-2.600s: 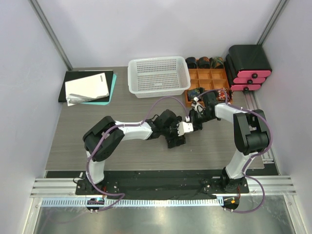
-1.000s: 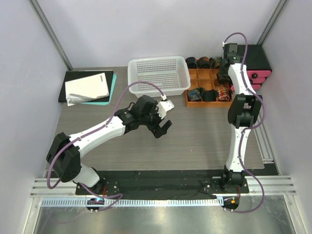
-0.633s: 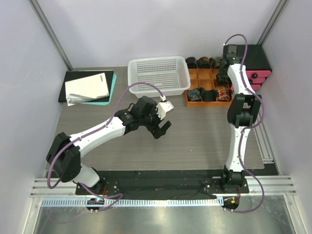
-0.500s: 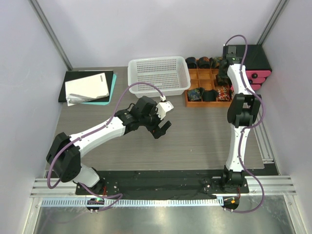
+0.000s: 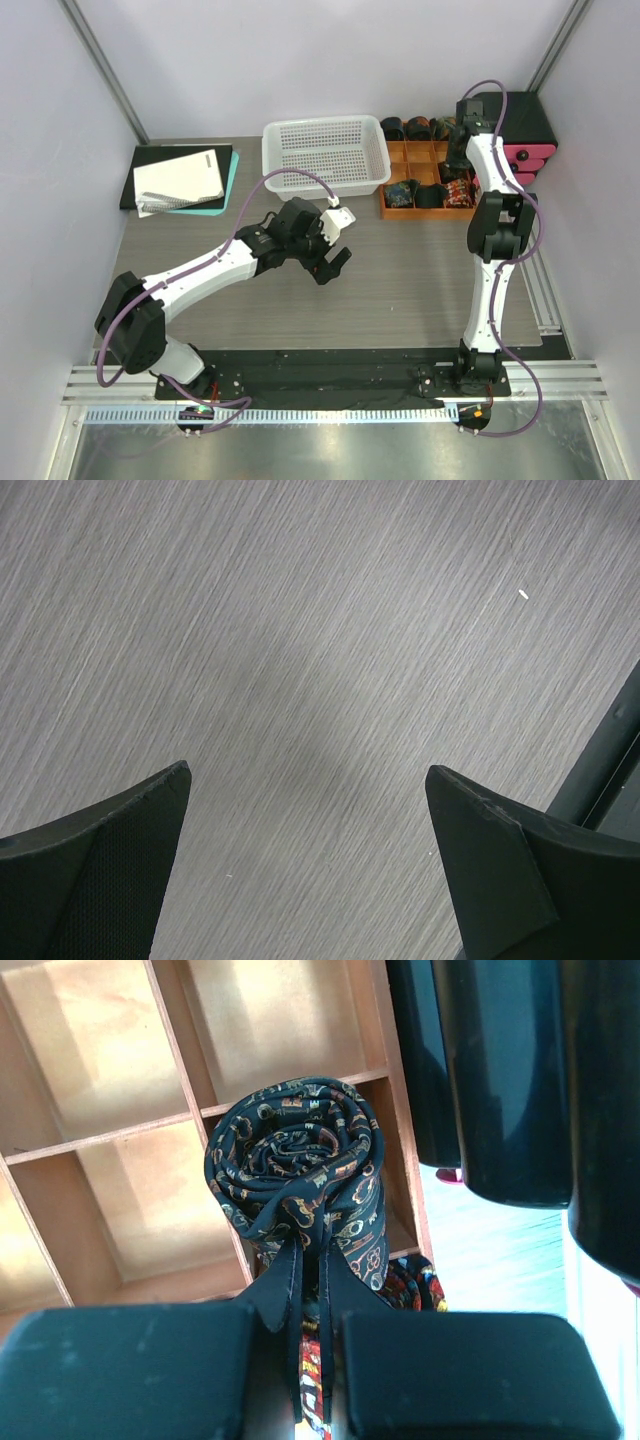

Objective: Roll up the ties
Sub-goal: Place the tie in the storage box.

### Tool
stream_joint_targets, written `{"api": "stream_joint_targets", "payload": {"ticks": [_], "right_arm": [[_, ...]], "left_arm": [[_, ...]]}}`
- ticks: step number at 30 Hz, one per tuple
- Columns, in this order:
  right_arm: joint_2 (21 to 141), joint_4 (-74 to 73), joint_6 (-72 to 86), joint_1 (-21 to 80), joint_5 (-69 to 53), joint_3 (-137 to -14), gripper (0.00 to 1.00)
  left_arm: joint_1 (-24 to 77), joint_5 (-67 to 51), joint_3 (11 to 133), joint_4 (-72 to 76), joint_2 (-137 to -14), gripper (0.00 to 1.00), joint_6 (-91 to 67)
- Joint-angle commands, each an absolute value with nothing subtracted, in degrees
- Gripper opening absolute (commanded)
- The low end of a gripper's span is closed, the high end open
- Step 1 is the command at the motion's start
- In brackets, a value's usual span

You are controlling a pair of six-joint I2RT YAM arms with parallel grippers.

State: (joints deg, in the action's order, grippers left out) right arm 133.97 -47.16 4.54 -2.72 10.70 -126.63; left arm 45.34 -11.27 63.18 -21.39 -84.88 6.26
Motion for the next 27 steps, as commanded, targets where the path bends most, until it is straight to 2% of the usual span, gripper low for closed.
{"api": "stream_joint_targets", "payload": {"ticks": [1,13,16,27], "right_arm": [[133.3,-48.1,4.4,-2.8,10.7,-128.3,0.01],[140.4,-47.0,3.6,-3.5,9.9,-133.1,0.01],[140.9,-45.6,4.0,-3.5,9.0,-133.4,0.07],[140.4,-38.8,4.8,-3.6,6.0,-134.7,0.02]], "left_arm": [[45.1,-12.0,63.1,-21.3,-83.9,1.00,5.4],[45.1,-11.9,63.0,-22.1,-84.4,1.00,5.2],[45.0,-11.8,63.1,-22.2,-84.6,1.00,5.2],[45.1,-10.3,64.3,-22.9,-85.4,1.00,6.4]]}}
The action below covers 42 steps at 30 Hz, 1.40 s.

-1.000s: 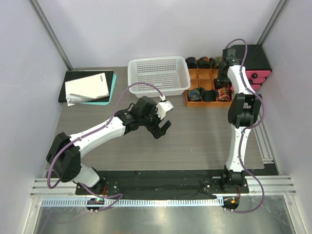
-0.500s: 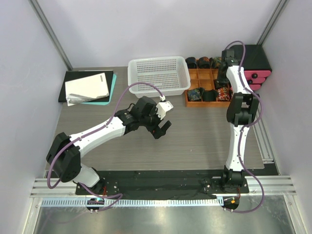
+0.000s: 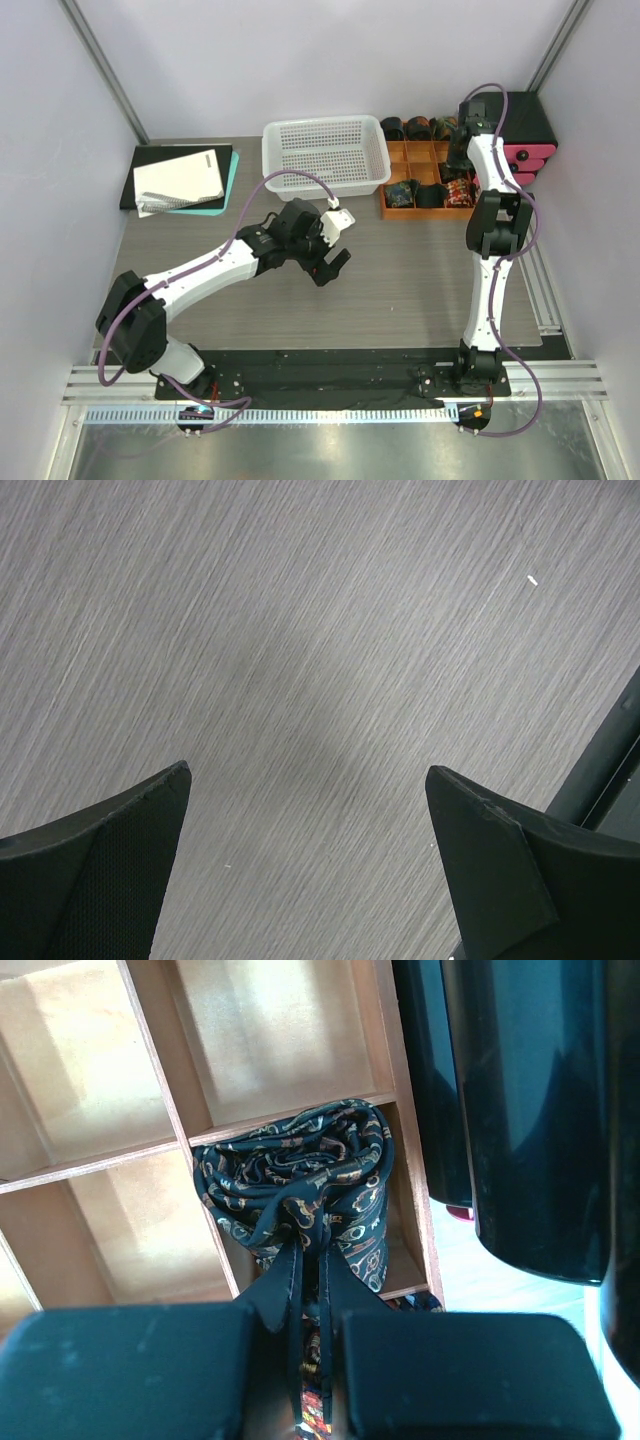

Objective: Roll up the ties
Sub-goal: Place the tie in the storage box.

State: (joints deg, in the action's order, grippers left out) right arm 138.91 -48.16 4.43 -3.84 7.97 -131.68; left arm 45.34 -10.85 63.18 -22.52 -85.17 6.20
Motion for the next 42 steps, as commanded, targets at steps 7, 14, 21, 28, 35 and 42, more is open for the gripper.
{"api": "stream_joint_targets", "payload": {"ticks": [7,14,21,28,35,42], "right_arm": [[140.9,-39.5,4.3,-3.6,3.3,-134.3,0.27],[139.5,-38.8,4.0,-3.9,1.0,-135.0,0.35],[136.8,-38.8,3.9,-4.0,0.7,-133.2,0.48],[137.0,-38.1,3.7,-4.3,0.8,-133.7,0.50],[141.1,-36.1,3.3,-4.5,0.8,-135.3,0.33],[142.6,-35.8,1.5,-4.4,1.1,-133.5,0.20]], "left_arm": [[45.1,-10.2,64.1,-23.3,-85.5,1.00,6.2],[45.1,-9.6,64.2,-23.5,-85.7,1.00,6.7],[45.1,-9.2,64.3,-23.5,-85.6,1.00,6.9],[45.1,-9.6,64.6,-23.3,-86.0,1.00,7.0],[45.1,-8.9,64.8,-23.7,-86.1,1.00,7.2],[45.1,-8.7,64.8,-24.3,-86.1,1.00,7.2]]}}
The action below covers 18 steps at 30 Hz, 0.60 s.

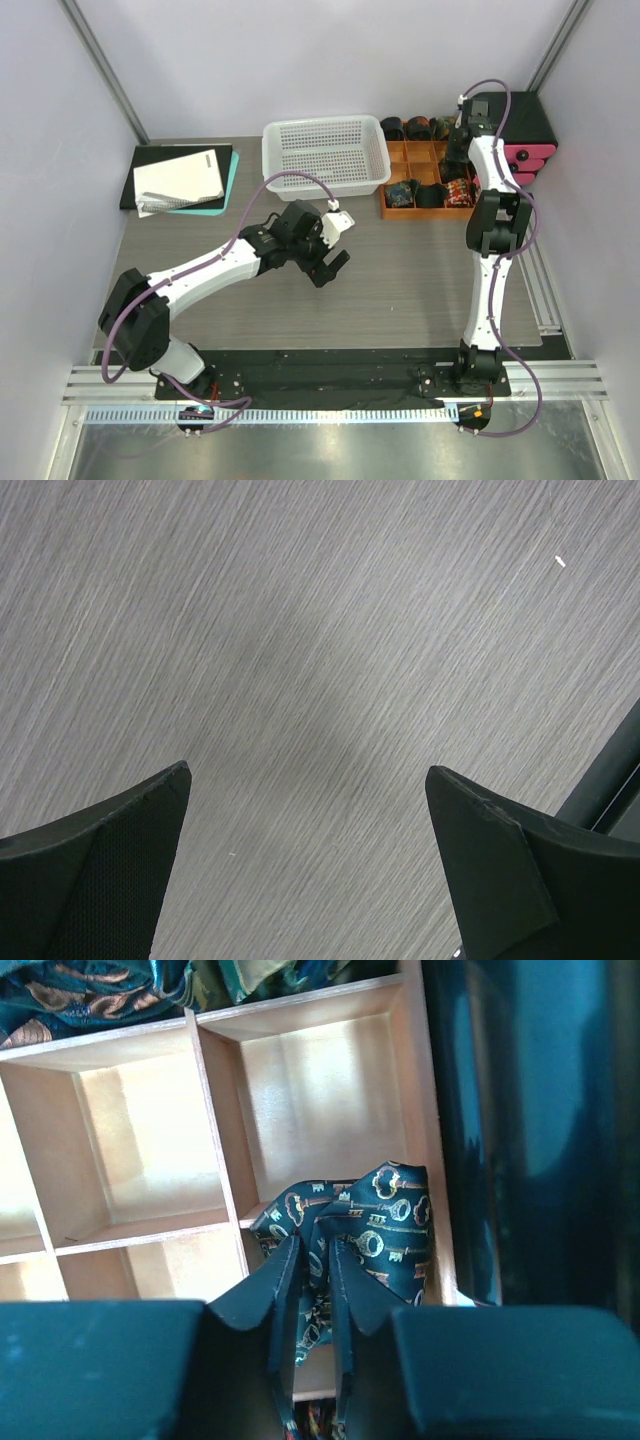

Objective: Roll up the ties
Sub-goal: Place the tie in the storage box.

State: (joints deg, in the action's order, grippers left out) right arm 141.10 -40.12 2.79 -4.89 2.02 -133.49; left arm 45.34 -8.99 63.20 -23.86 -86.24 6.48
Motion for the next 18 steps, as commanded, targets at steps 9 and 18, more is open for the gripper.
{"api": "stream_joint_targets", "payload": {"ticks": [9,18], "right_arm": [[137.7,-37.1,0.5,-4.7,0.8,-130.4,0.10],[131.5,-40.6,0.3,-4.7,-2.6,-125.1,0.14]], "left_arm": [[45.1,-8.4,65.0,-25.0,-85.7,1.00,7.8],[44.6,-8.2,64.6,-25.1,-83.9,1.00,7.9]]}}
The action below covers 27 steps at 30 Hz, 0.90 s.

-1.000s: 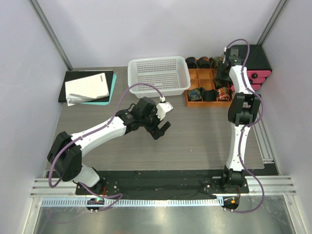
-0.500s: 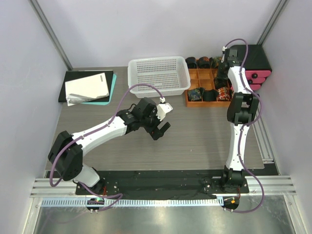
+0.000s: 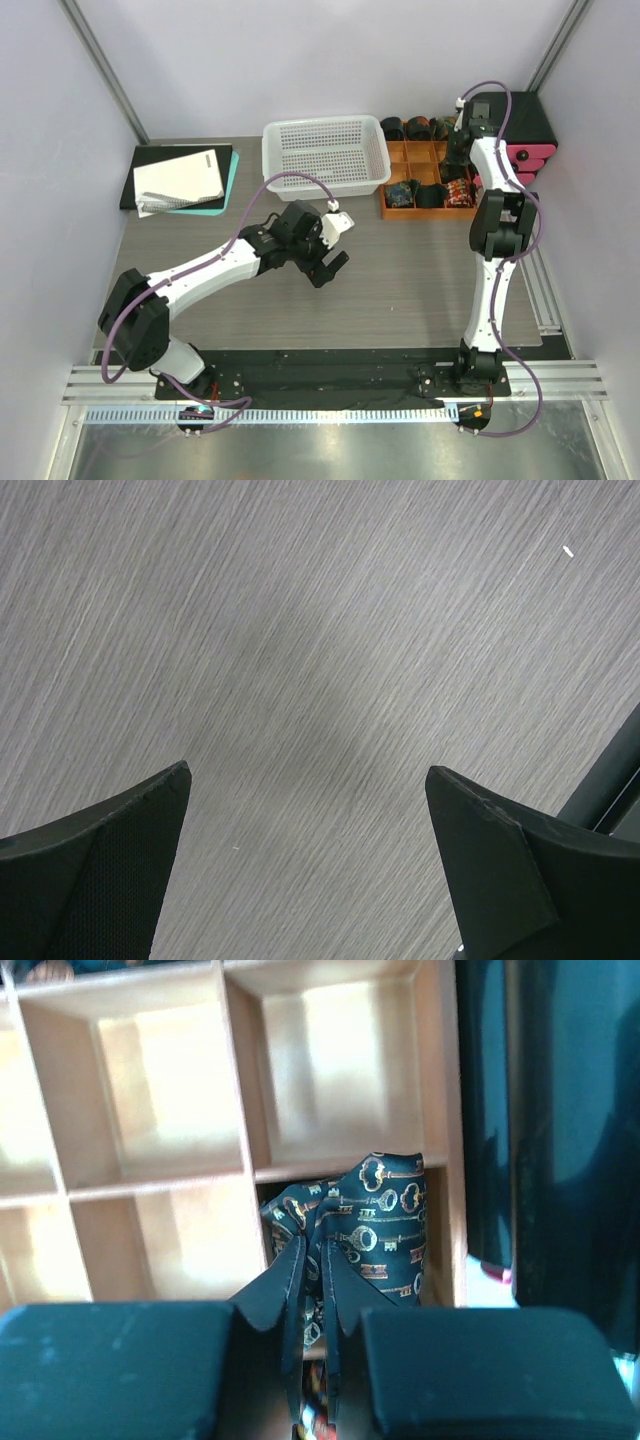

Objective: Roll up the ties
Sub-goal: Place the tie in the storage box, then reset both arms

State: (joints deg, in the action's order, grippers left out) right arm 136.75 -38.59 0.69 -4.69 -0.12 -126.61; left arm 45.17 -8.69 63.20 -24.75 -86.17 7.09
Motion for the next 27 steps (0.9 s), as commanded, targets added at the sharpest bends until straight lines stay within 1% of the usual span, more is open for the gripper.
{"api": "stream_joint_targets", "payload": {"ticks": [1,2,3,4,5,8,13,14,16,17,19,20,22,23,25,27], "right_arm": [[131.6,-41.3,0.3,-4.7,-2.5,-125.0,0.13],[131.5,-41.7,0.3,-4.7,-2.5,-125.0,0.13],[131.5,-42.0,0.3,-4.7,-2.5,-125.1,0.16],[131.5,-42.8,0.3,-4.7,-2.5,-125.2,0.22],[131.4,-43.2,0.3,-4.7,-2.6,-125.8,0.36],[130.3,-43.4,0.3,-4.7,-2.4,-127.1,0.55],[124.6,-43.3,0.4,-4.7,-4.2,-128.1,0.57],[123.2,-43.4,0.4,-4.7,-4.9,-128.0,0.62],[120.7,-43.4,0.6,-4.8,-7.2,-127.4,0.68],[117.7,-43.3,0.7,-4.7,-7.8,-126.4,0.75],[114.7,-43.4,0.9,-4.8,-10.2,-125.0,0.82],[111.8,-43.4,0.8,-4.8,-11.0,-122.9,0.90],[108.3,-44.1,0.4,-4.7,-13.3,-119.8,0.97],[105.0,-44.6,0.3,-4.8,-14.4,-116.2,1.00],[101.4,-45.7,0.3,-4.8,-16.1,-111.4,1.00],[95.7,-46.6,-1.8,-4.8,-17.7,-103.3,1.00]], "left_arm": [[44.5,-8.2,64.6,-25.3,-83.8,1.00,7.9],[44.5,-8.3,64.8,-25.5,-83.3,1.00,8.1],[44.4,-8.2,65.0,-25.7,-83.1,1.00,8.3],[44.1,-8.1,65.0,-25.8,-82.9,1.00,8.3],[44.0,-7.8,65.2,-25.7,-82.5,1.00,8.4],[43.0,-7.9,66.5,-26.5,-82.2,1.00,7.6],[38.5,-13.4,69.0,-27.6,-80.2,1.00,3.3],[37.8,-14.1,69.3,-27.7,-79.8,1.00,2.5],[36.0,-15.5,70.3,-28.7,-78.8,0.99,1.1],[35.5,-15.5,71.4,-30.1,-78.6,1.00,0.9],[33.2,-16.3,73.0,-32.0,-78.1,1.00,0.3],[32.1,-17.5,74.5,-34.1,-77.9,1.00,-1.4],[28.6,-19.1,75.6,-36.1,-77.3,1.00,-2.5],[27.5,-20.0,76.0,-37.0,-77.1,1.00,-2.9],[24.7,-19.8,75.9,-39.5,-76.5,1.00,-4.1],[23.1,-20.7,74.8,-42.5,-75.4,1.00,-4.4]]}}
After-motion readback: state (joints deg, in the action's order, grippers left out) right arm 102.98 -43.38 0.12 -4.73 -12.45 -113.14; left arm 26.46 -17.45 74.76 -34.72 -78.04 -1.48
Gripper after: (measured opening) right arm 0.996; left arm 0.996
